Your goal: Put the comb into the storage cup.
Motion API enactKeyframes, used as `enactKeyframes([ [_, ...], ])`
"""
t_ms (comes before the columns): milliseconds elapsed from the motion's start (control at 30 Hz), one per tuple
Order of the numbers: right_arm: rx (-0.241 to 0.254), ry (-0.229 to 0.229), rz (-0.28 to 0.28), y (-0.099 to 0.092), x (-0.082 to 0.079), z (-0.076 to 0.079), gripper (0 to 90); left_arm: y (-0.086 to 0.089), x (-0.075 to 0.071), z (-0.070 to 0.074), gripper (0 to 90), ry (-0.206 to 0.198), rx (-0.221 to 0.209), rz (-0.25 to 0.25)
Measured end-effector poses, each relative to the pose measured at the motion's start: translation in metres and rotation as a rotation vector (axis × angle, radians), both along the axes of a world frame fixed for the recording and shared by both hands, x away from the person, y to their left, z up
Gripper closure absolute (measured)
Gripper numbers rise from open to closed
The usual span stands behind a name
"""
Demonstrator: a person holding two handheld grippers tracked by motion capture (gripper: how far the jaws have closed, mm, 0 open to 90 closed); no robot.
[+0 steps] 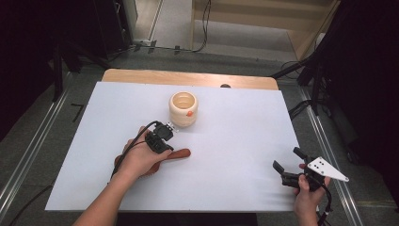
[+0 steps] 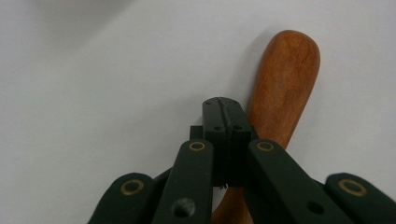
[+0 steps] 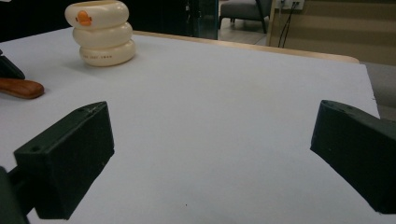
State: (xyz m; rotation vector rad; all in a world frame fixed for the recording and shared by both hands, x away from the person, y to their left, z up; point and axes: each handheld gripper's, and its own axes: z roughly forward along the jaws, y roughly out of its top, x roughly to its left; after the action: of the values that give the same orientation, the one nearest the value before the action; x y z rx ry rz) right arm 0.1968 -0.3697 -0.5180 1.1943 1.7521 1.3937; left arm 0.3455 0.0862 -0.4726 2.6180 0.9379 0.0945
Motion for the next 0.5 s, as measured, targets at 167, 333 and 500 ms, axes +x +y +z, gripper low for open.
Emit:
enactKeyframes([
  [167, 0.000, 0.000, 0.000, 0.000, 0.000, 0.000, 0.0, 0.000, -0.008, 0.000, 90.0, -0.004, -0.015, -0.007],
  [333, 0.000, 0.001, -0.001, 0.000, 0.000, 0.000, 0.0, 0.000, -0.015, -0.001, 90.0, -0.004, -0.016, -0.020],
  [500, -0.001, 0.000, 0.000, 0.000, 0.000, 0.000, 0.0, 0.000, -0.021, 0.000, 90.0, -0.016, -0.008, -0.037],
])
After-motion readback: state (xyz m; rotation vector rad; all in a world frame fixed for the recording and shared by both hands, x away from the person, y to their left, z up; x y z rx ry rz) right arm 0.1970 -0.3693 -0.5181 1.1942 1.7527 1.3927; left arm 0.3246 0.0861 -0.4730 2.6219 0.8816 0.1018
